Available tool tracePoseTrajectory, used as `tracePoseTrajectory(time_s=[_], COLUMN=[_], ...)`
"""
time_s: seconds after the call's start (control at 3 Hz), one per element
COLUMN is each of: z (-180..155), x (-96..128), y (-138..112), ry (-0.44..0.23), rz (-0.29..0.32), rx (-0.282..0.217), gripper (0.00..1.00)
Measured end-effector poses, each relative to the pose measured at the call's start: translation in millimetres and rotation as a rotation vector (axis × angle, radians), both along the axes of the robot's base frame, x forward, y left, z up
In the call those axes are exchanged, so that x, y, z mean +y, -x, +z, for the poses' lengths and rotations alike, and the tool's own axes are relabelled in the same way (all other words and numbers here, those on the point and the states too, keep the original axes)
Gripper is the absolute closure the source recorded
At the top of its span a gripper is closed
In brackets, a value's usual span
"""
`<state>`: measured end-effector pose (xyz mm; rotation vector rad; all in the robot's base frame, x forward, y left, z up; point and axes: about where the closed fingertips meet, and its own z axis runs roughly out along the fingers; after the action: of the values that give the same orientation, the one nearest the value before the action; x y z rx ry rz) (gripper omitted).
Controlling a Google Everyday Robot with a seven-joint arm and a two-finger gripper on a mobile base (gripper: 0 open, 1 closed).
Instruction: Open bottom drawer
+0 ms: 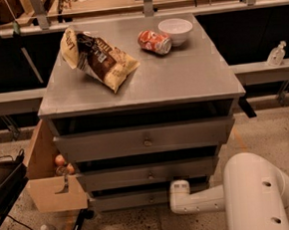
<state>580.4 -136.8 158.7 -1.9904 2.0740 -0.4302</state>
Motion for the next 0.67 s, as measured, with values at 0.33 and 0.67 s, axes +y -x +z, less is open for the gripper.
tracePoseTrajectory(time_s=[0.33, 0.67], z=[-0.1, -0.1], x=[0.0, 0.0], y=[0.1, -0.2], ry=[0.0, 0.0], rz=[0.0, 0.0], rx=[0.0, 0.0], gripper=[1.0, 1.0])
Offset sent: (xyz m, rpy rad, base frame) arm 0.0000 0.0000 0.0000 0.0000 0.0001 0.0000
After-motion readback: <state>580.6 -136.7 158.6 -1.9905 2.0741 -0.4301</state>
